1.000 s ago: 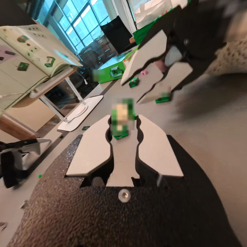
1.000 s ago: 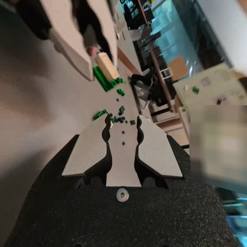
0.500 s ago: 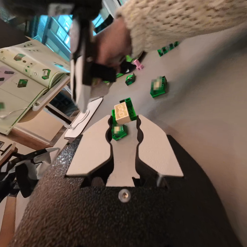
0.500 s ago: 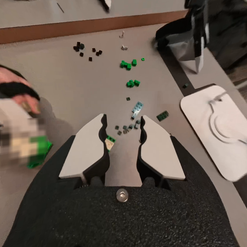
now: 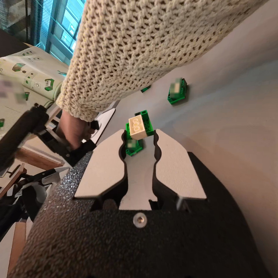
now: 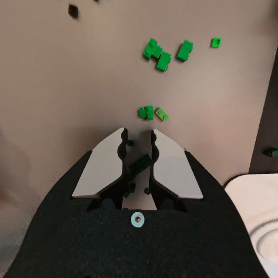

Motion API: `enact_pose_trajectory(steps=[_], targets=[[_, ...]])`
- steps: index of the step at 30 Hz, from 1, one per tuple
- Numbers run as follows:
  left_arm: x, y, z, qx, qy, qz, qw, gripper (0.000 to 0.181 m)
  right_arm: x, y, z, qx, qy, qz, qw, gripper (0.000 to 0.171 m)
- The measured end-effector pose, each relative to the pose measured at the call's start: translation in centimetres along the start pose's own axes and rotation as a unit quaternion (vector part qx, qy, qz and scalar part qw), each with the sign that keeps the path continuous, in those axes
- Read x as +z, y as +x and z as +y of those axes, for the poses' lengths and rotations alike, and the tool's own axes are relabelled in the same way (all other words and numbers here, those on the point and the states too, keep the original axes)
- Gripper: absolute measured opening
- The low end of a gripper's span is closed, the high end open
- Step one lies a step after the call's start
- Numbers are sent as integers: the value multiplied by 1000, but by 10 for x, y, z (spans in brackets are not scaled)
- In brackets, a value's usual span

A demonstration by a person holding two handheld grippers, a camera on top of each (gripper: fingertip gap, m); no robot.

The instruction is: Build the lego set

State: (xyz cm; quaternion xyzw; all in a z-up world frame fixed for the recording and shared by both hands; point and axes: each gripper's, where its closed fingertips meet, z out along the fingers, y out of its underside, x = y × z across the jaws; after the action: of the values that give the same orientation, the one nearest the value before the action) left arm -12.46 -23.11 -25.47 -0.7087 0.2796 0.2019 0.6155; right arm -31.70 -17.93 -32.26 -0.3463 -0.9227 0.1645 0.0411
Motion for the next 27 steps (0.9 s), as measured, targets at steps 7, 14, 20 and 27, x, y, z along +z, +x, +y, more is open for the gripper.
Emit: enact_pose_trajectory(steps=[7, 14, 20, 27], targets=[[2, 4, 1, 10, -5, 8, 1000, 34, 6, 16, -12, -26, 53, 32, 998, 18], [1, 5, 3, 30, -9, 7, 999, 34, 5, 16, -14, -81, 92, 33, 992, 0], [2, -1, 4, -26, -5, 9, 1000, 34, -13, 16, -7, -124, 103, 107, 981, 0], [3, 2, 7, -11, -15, 15, 1000, 34, -8, 37, -9, -195, 25, 127, 972, 9]])
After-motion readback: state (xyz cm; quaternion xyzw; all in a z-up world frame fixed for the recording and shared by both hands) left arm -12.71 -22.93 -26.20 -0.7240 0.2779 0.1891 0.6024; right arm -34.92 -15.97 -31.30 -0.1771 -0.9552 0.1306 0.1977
